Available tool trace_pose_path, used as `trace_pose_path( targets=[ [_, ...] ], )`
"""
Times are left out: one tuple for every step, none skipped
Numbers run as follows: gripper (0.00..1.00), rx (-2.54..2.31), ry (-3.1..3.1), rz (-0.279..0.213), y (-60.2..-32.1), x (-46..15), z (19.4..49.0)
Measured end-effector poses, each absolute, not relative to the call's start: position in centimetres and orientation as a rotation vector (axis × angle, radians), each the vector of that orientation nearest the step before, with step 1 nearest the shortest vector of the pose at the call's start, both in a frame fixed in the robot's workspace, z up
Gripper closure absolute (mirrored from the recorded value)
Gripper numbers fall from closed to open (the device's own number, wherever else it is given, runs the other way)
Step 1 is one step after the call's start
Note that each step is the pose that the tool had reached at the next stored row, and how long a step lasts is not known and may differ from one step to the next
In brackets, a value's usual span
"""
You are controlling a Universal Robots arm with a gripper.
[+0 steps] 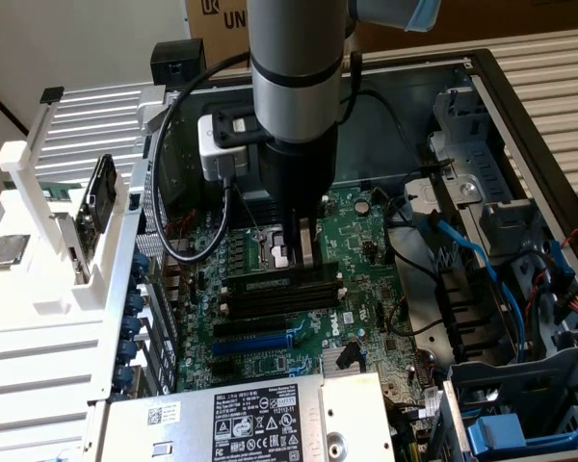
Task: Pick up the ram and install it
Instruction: 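Insert the ram into the slot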
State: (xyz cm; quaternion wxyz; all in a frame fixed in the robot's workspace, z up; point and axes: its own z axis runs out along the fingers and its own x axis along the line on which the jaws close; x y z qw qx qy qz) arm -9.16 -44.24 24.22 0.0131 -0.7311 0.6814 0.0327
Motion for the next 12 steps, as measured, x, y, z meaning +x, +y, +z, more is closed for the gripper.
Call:
trace_pose_path(
  targets=[
    [0.86,-2.276,2.124,0.101,-44.24,-9.17,24.20],
    [0.86,-2.275,2.124,0.100,-44.24,-9.19,24.19],
    [0.86,-2.274,2.125,0.100,-44.23,-9.22,24.18],
    [0.86,-2.274,2.124,0.100,-44.23,-9.23,24.18],
    [0.86,-2.275,2.124,0.100,-44.23,-9.25,24.18],
    [0.86,-2.275,2.124,0.100,-44.24,-9.26,24.17],
    [0.86,-2.274,2.124,0.099,-44.24,-9.33,24.15],
    [0.86,-2.274,2.124,0.099,-44.24,-9.38,24.14],
    [0.86,-2.274,2.124,0.098,-44.24,-9.42,24.13],
    [0.86,-2.274,2.124,0.098,-44.24,-9.43,24.13],
    [0.86,-2.274,2.123,0.098,-44.29,-9.43,24.12],
    [0.86,-2.274,2.124,0.098,-44.36,-9.43,24.12]
  ],
)
